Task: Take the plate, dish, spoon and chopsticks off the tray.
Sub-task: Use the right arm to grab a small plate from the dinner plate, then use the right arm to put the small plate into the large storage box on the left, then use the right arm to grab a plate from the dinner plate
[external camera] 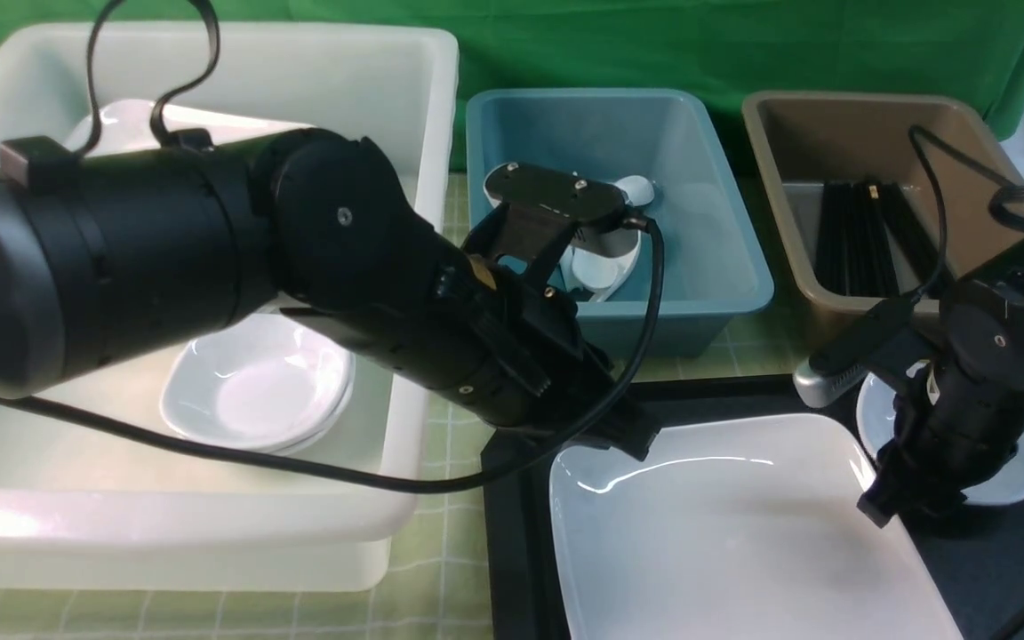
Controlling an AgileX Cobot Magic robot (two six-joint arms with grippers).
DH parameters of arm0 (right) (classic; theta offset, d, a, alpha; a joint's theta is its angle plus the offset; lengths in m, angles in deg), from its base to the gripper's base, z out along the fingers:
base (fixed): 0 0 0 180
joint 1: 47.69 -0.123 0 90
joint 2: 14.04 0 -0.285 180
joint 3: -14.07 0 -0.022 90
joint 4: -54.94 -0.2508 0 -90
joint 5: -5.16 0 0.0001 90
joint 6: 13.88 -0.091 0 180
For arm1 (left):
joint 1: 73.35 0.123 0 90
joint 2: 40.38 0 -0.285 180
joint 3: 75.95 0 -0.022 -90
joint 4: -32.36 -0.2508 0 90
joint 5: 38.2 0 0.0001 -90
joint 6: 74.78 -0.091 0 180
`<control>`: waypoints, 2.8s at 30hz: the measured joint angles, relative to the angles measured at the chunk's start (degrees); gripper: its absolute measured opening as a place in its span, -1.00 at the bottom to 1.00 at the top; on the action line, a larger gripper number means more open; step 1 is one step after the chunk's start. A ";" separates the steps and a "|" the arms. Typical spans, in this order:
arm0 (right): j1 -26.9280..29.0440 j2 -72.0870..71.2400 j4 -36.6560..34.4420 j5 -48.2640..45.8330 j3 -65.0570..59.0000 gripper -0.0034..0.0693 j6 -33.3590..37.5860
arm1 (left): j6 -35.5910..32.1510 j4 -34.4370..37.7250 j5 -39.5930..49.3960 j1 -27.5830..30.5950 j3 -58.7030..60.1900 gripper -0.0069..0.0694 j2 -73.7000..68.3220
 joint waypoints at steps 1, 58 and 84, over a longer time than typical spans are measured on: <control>-0.35 -0.13 0.10 0.32 0.11 -0.41 -0.07 | 0.00 -0.06 0.05 0.00 0.00 -0.81 0.00; -40.97 31.58 -13.63 -2.26 67.40 -0.72 4.76 | 15.66 -6.22 16.07 41.83 31.29 -0.81 68.65; -35.41 9.08 -4.37 -30.67 66.77 -0.75 1.10 | 14.36 -10.26 12.25 41.83 31.34 -0.81 68.65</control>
